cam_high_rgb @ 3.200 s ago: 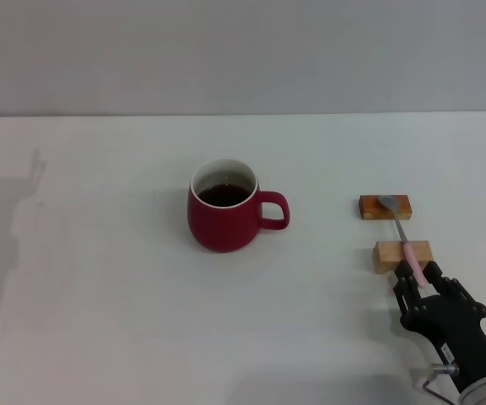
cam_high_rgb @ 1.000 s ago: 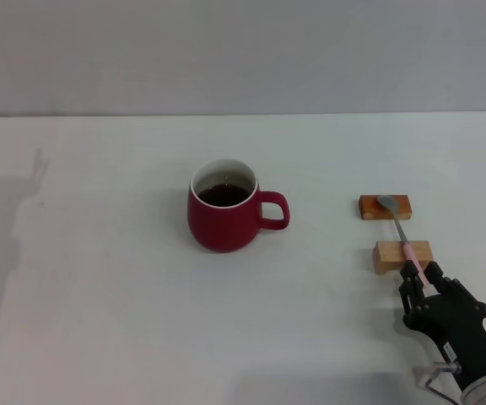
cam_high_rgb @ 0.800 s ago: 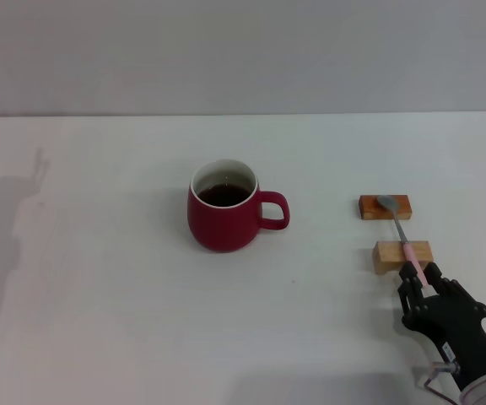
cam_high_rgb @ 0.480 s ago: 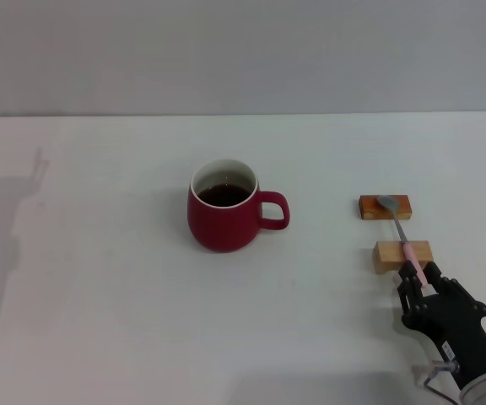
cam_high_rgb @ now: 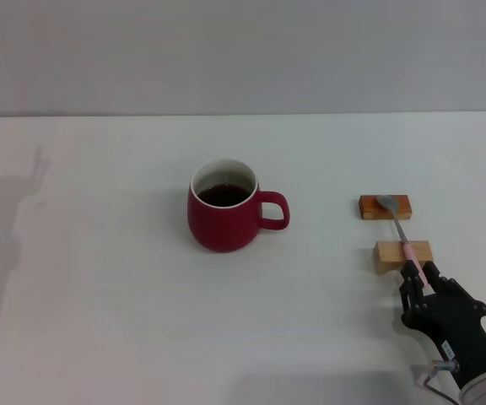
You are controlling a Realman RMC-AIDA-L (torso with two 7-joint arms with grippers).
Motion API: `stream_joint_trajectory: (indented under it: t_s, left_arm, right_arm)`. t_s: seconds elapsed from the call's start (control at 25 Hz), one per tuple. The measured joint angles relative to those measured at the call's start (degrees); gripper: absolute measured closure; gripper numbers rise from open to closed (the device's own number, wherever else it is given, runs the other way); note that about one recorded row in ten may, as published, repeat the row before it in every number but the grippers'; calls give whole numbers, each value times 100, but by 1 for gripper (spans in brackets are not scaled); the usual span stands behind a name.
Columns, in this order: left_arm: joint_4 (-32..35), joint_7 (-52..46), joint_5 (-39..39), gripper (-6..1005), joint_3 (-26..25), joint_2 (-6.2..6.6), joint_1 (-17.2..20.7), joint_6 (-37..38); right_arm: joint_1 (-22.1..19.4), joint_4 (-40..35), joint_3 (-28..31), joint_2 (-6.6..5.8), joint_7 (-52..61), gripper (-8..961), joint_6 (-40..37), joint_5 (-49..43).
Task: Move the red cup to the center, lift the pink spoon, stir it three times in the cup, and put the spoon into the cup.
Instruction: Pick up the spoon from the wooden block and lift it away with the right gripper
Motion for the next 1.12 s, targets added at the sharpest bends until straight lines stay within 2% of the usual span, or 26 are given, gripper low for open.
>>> stream_joint_trajectory:
  t_s: [1.12]
  left_arm:
    - [9, 0, -9, 161, 0, 9, -21, 0]
  right_arm:
    - [33, 4, 50, 0, 31, 751, -1, 9]
